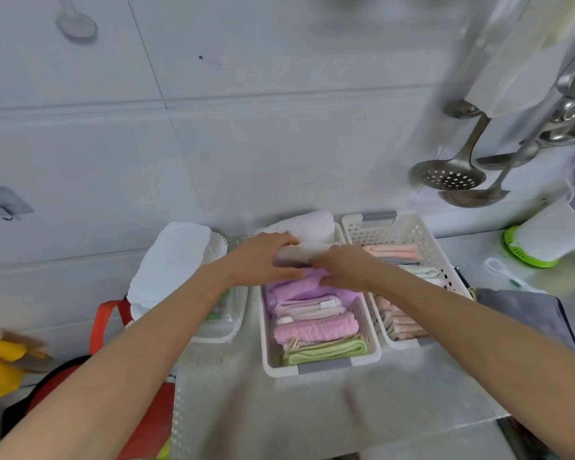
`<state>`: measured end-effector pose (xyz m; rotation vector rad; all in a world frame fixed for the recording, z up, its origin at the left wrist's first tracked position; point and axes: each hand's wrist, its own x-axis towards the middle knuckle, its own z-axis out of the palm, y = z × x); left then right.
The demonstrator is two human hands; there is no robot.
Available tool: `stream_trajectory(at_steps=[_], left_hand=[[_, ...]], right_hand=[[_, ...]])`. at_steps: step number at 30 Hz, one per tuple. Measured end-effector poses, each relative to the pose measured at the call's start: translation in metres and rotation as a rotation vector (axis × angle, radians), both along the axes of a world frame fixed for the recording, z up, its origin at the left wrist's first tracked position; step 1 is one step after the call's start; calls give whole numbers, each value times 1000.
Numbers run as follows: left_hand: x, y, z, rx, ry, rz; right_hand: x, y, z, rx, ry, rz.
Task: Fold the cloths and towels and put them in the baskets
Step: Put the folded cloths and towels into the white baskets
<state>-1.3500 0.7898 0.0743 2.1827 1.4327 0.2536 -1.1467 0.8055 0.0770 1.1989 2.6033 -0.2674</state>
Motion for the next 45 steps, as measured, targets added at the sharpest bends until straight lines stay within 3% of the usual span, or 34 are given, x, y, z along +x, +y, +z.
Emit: stream_trajectory(at_steps=[5,9,13,17,22,30,34,37,42,45], left_hand=[[5,-5,-6,118,280,24],[7,-4,-13,206,219,207],[9,-6,-18,104,402,183],[12,-4,-22,46,338,102],[8,-5,-23,84,384,102],[24,-6,-2,48,507,133],[59,-9,29,72,363,49],[113,-17,46,126,199,-15],[217,-37,44,135,131,-208],[270,-45,35,94,73,-230]], right_hand=[[-10,20,-12,114,160,-157],[-1,18,-16,404,242,77],[11,31,-14,290,4,61],[5,46,-13,139,-125,16],[2,44,-9,235,-110,86],[18,18,-10,219,157,-87],[68,-13,12,132,493,-361],[121,-41,26,134,594,-507],[228,-75,31,159,484,-746],[300,-85,13,69,329,-845]])
